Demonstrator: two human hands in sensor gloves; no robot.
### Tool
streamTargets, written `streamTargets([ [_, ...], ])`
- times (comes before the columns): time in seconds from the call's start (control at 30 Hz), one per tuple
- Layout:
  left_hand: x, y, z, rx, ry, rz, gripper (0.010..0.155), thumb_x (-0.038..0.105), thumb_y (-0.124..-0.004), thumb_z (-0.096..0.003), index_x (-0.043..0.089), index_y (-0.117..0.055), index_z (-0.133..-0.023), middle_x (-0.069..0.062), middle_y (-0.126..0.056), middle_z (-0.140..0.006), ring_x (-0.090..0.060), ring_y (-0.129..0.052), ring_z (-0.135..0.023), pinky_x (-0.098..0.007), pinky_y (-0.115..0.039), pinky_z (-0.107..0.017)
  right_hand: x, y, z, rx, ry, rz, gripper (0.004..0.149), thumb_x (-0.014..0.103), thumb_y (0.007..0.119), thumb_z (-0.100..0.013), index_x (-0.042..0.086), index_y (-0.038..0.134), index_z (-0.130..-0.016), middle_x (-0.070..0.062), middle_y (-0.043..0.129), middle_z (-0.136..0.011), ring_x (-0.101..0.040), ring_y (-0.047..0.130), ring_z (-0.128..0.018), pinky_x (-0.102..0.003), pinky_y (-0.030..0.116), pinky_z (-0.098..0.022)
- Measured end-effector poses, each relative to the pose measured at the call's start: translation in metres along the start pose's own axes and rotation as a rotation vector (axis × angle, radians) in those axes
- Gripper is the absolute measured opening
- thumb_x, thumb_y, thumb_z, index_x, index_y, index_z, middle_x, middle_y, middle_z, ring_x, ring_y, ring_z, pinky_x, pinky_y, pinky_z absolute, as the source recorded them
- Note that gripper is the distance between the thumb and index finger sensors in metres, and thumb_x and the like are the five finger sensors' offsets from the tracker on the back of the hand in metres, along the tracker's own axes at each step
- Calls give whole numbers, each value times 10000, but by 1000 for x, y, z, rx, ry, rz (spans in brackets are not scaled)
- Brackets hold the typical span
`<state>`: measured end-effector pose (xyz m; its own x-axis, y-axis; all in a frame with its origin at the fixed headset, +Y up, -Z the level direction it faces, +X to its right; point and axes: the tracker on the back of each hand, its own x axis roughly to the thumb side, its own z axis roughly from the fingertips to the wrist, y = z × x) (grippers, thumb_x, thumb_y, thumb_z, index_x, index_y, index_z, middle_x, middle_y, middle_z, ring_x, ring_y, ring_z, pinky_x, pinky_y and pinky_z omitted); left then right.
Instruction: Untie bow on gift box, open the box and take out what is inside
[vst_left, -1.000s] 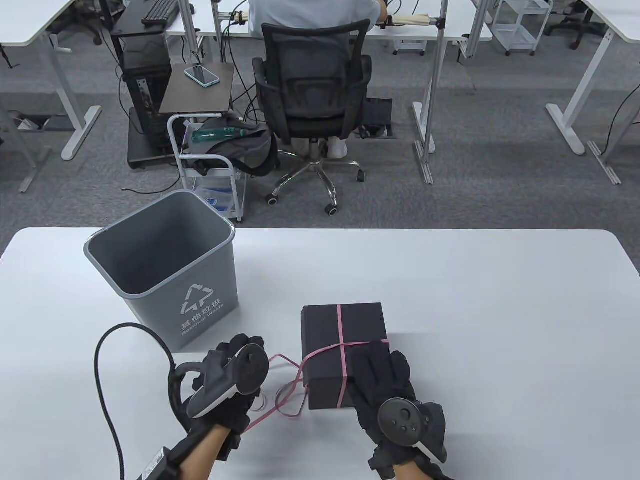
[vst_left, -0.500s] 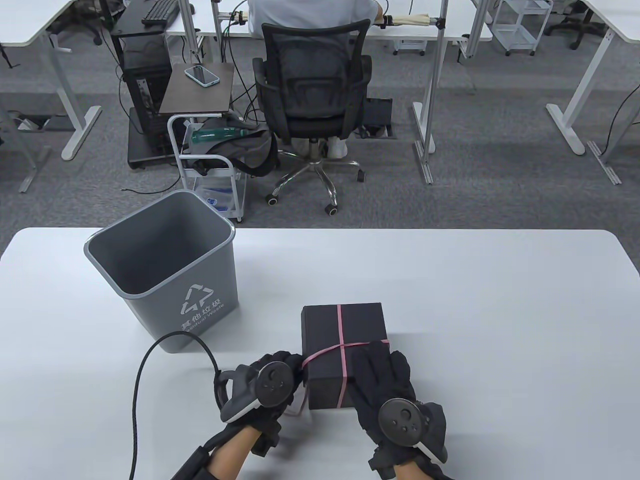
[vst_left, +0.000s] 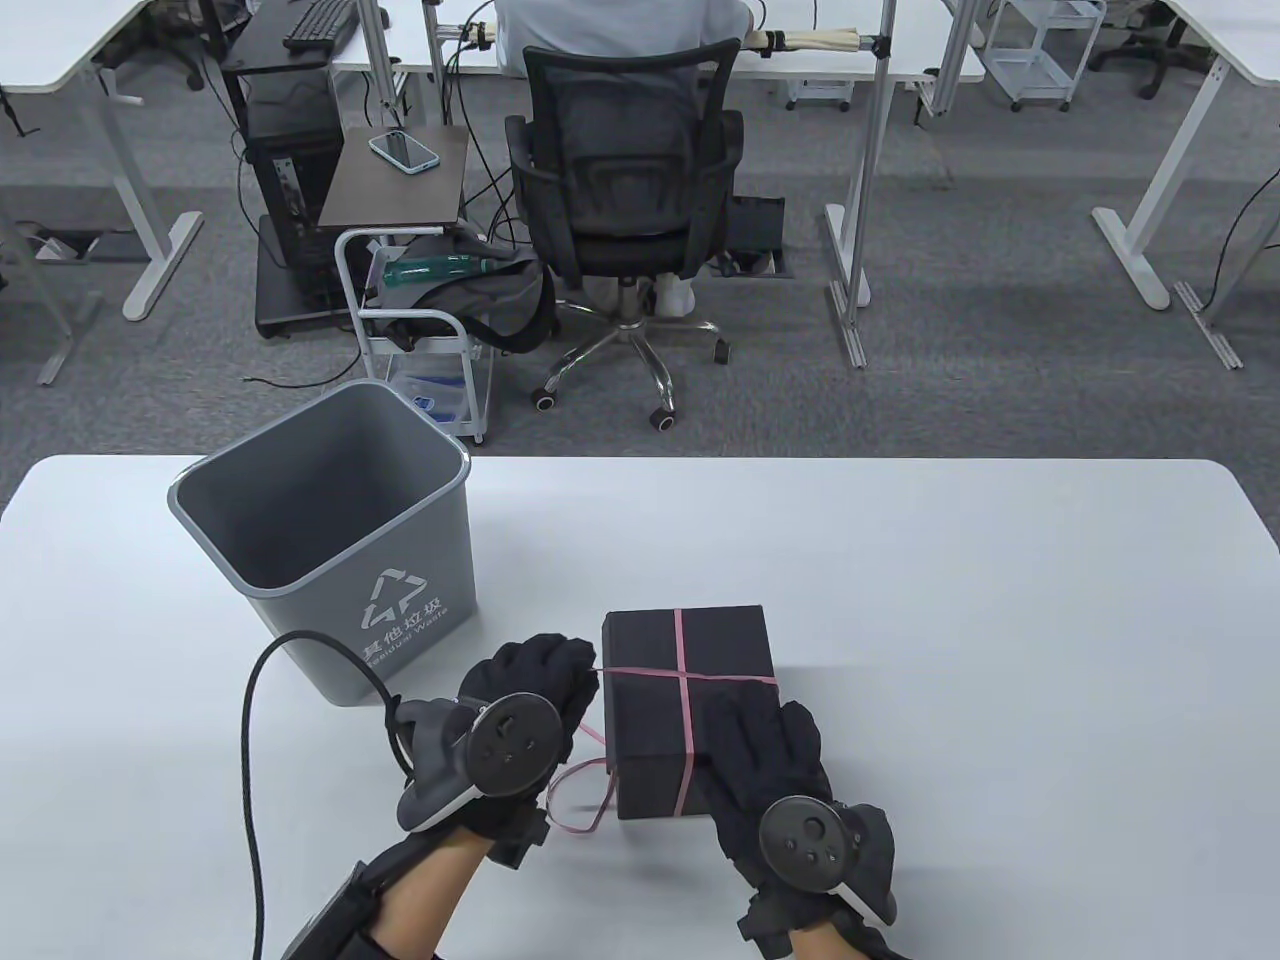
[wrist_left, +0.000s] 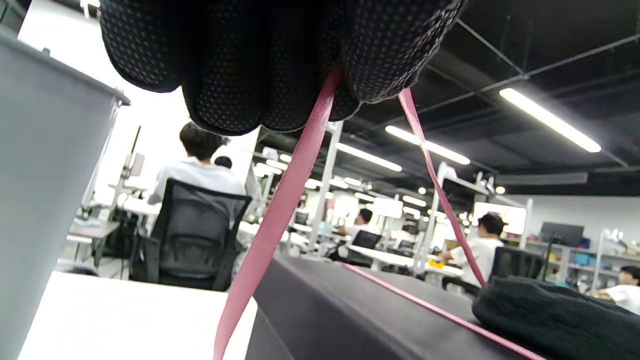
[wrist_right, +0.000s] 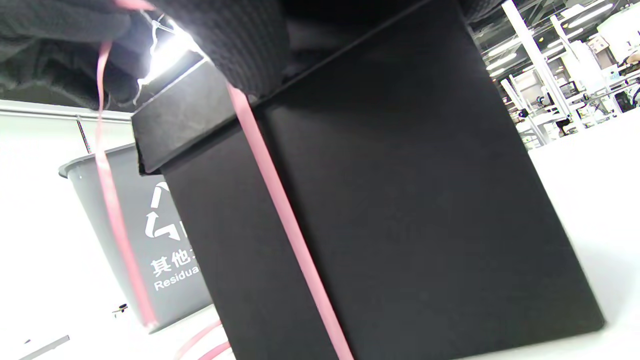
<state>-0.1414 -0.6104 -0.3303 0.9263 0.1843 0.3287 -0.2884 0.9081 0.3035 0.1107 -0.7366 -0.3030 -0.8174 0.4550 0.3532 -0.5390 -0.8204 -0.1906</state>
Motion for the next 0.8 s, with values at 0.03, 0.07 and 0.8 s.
streamTargets([
  [0.03,4,3,-5,19,-3,-12,379,366,-807,-589,220,-845,-937,-102,-933,-924,-347,-959,-769,-495,-812,-607,0,0,0,-1,1,0,662,391,743,-614,232,455,-1188,-124,323,-1219,-585,335,-954,-572,471,-747],
  [0.07,7,5,-9,34,-5,-21,378,370,-807,-588,219,-848,-932,-101,-942,-902,-343,-964,-752,-493,-814,-604,0,0,0,-3,2,1,659,390,744,-613,236,460,-1187,-118,326,-1220,-583,338,-957,-573,471,-746],
  [0.8,42,-57,-151,192,249,-163,400,414,-875,-539,293,-882,-920,-9,-943,-835,-253,-964,-716,-432,-816,-616,1,-5,0,14,13,-35,646,376,753,-619,231,483,-1188,-112,339,-1223,-591,353,-956,-584,481,-738],
])
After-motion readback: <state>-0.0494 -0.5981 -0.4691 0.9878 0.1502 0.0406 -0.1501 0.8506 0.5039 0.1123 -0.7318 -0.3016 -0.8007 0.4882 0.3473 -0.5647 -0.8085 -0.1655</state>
